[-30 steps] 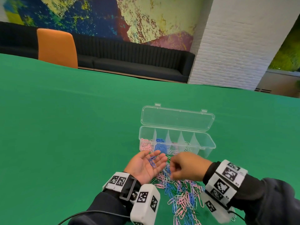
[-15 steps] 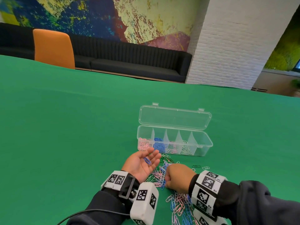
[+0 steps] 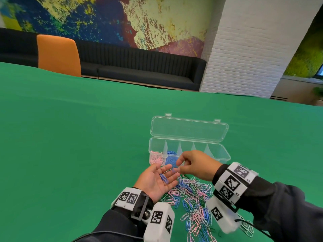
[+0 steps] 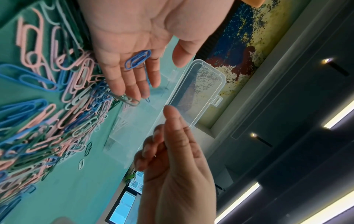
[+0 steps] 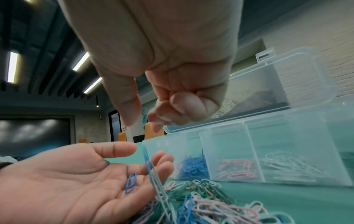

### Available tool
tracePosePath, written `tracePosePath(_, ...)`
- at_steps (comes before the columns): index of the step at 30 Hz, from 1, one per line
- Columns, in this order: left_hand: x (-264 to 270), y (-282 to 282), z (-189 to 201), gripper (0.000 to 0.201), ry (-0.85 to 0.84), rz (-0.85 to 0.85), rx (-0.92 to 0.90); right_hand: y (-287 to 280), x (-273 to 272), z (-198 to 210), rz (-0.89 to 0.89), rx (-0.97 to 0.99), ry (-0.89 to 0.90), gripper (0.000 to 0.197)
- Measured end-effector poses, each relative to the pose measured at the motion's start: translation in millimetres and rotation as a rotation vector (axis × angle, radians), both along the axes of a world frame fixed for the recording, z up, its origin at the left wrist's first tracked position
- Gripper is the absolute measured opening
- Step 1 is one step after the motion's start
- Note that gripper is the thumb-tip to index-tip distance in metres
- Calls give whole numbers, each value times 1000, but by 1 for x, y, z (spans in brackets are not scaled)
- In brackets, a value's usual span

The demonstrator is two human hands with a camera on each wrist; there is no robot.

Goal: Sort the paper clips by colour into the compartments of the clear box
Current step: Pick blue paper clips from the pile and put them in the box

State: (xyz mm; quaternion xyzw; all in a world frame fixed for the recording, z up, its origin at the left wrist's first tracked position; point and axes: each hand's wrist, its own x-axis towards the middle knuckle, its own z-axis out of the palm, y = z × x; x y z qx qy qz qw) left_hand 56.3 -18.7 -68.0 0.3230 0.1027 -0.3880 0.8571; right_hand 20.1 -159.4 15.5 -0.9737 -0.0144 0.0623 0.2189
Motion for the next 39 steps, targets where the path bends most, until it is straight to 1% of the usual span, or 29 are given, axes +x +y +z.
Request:
tracePosePath(1, 1, 0, 0, 34, 10, 0, -18, 0, -2, 0, 6, 1, -2, 8)
tracePosePath(3, 3, 0, -2, 35, 41, 17, -72, 1, -8, -6, 55, -85, 24, 7)
tracePosePath(6, 5, 1, -3, 34, 79, 64, -141, 6, -22, -21, 225, -270, 125, 13)
tracePosePath(8, 6, 3, -3, 35, 79, 90, -154, 8, -26, -31, 303, -343, 173, 21)
tracePosePath(9, 6, 4, -2, 36, 72, 103, -155, 9, -26, -36, 330, -356, 177, 20)
tracePosePath(11, 8, 7, -1, 37, 59, 126, -153, 9, -24, -42, 354, -378, 170, 8)
tracePosePath(13, 9, 9, -1, 37, 49, 136, -148, 8, -21, -46, 355, -404, 194, 28)
tracePosePath(14, 9, 9, -1, 36, 44, 136, -145, 6, -19, -45, 336, -413, 224, 32)
tracePosePath(16, 9, 9, -2, 36, 30, 128, -132, 5, -17, -41, 312, -398, 243, 33)
tracePosePath(19, 7, 7, -3, 37, 5, 105, -112, 1, -13, -30, 271, -322, 197, 30)
tracePosePath(22, 5, 6, -1, 38, -9, 90, -99, -3, -7, -18, 249, -273, 137, 31)
tracePosePath(25, 6, 6, -1, 38, -8, 78, -86, -4, -4, -10, 221, -240, 138, 32)
tracePosePath(28, 5, 5, -2, 38, 2, 51, -81, -2, -2, -2, 172, -130, 91, 30)
tracePosePath(30, 2, 3, 0, 38, 14, 16, -100, 1, -1, 1, 116, -3, 22, 26)
tracePosePath(31, 1, 3, 1, 38, 20, -2, -116, 2, -1, 2, 95, 34, -3, 20)
tracePosePath(32, 1, 3, 1, 39, 27, -10, -136, 2, -2, 2, 83, 28, -8, 13)
tracePosePath(33, 1, 3, 2, 39, 36, -5, -159, 2, -4, 1, 85, -35, 11, 6)
tracePosePath(34, 2, 4, 2, 39, 43, 12, -179, 2, -7, -1, 104, -132, 53, 3)
tracePosePath(36, 5, 6, 1, 40, 45, 55, -195, 4, -16, -11, 163, -320, 186, 10)
tracePosePath(38, 6, 7, -1, 40, 38, 72, -192, 10, -27, -25, 178, -429, 290, 17)
tracePosePath(39, 6, 7, -2, 41, 33, 70, -185, 12, -32, -32, 170, -466, 308, 21)
